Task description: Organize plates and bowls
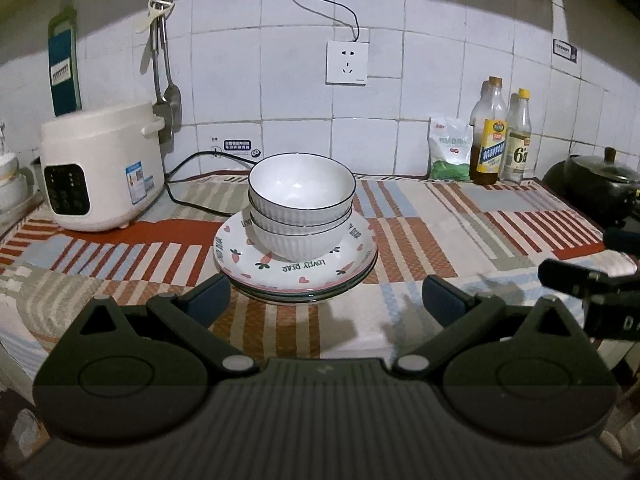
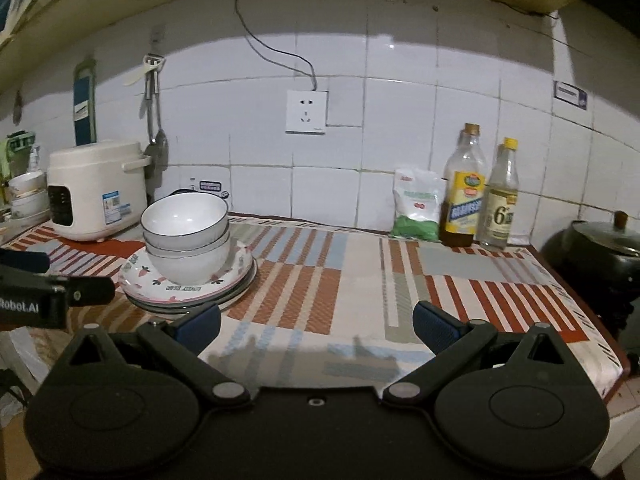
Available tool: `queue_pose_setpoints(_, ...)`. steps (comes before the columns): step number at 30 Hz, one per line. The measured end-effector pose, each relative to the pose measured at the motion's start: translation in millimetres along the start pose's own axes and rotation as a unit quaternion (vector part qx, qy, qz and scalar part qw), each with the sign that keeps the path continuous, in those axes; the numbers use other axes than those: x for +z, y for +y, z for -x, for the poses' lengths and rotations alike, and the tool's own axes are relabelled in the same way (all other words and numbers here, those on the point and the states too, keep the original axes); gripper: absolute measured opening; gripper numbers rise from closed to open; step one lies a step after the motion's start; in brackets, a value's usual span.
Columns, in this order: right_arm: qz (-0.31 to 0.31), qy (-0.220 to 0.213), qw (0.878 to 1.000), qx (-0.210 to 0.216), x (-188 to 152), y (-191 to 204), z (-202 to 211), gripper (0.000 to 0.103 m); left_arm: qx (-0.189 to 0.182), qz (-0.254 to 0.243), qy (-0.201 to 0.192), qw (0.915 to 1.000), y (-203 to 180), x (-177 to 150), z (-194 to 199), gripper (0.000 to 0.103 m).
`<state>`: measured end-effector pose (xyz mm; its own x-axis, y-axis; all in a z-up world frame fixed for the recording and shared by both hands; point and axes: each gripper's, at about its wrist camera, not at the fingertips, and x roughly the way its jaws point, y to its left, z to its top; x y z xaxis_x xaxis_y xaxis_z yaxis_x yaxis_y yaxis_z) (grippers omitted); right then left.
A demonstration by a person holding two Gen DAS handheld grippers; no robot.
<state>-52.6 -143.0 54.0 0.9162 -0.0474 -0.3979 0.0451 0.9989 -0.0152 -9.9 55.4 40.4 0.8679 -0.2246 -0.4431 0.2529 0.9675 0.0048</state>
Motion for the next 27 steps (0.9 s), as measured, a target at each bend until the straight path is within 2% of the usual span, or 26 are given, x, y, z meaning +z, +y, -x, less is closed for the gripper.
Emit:
queue_pose_setpoints(4,-0.009,-0.006,1.000,-0.020,2,-3,9,0.103,-0.014,0.001,0.000,0.9999,-6,0,8,0.103)
queue_pose_setpoints(7,-0.020,-0.016,1.000,-0.018,2,-6,20,0.103,-0.017,0.000,-0.004,0.9998,-9,-1,15,0.103)
queue_pose_setpoints(11,-0.026,-0.031,0.999,-0.001,3,-9,38,0.103,-0.003,0.011,-0.008,0.9999,-10,-2,23,0.103)
queue_pose_setpoints(17,-0.035,-0.030,0.999,-0.026,-1,-7,60,0.103,0.019,0.027,-0.011,0.9994,-7,-5,34,0.103)
queue_pose_setpoints(20,-0.043,-0.013,0.998,-0.032,2,-8,63,0.103,0.014,0.012,-0.004,0.9998,-8,-7,34,0.103)
queue_pose_setpoints(23,-0.042,-0.027,0.999,-0.019,0,-12,68,0.103,0.010,0.003,-0.003,0.9999,-10,-12,34,0.103)
queue_pose_setpoints(27,-0.056,-0.033,0.998,-0.015,-6,-16,68,0.103,0.031,-0.022,-0.010,0.9992,-19,-16,34,0.103)
